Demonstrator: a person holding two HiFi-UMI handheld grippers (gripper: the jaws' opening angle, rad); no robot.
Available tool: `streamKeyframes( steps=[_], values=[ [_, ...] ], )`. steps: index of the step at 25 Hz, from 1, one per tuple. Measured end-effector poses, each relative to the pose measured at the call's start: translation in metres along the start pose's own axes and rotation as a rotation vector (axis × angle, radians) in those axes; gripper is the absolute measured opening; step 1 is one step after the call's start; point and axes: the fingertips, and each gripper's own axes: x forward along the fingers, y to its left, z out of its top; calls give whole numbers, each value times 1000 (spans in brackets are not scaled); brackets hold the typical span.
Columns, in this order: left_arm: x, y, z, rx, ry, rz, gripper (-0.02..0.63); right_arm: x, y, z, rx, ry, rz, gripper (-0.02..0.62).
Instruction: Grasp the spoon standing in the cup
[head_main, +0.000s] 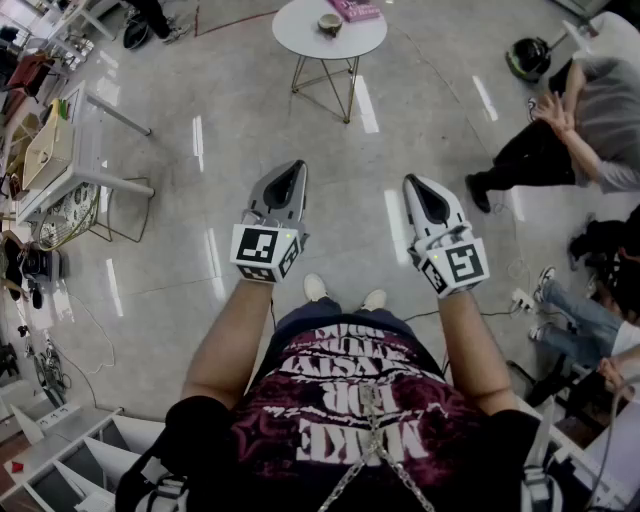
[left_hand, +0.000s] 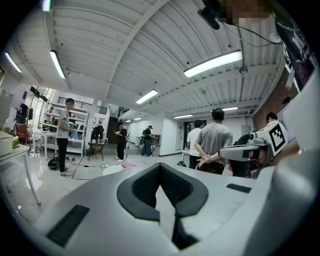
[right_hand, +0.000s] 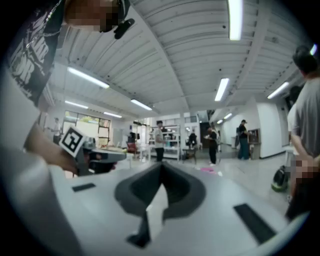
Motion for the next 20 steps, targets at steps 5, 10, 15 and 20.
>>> streamKeyframes(
  steps=[5, 10, 15, 20],
  values=[
    [-1, 4, 10, 5, -11, -11, 23, 7, 7, 6, 2, 3, 4, 32],
    [-4, 15, 14, 9, -22, -26, 24, 15, 15, 6, 28, 3, 1, 34],
    [-10, 32, 13, -5, -19, -31, 25, 16, 18, 12, 35, -9, -52, 34],
    [-12, 45, 10, -18, -16, -32, 23, 16, 16, 8, 28, 3, -101, 34]
  ],
)
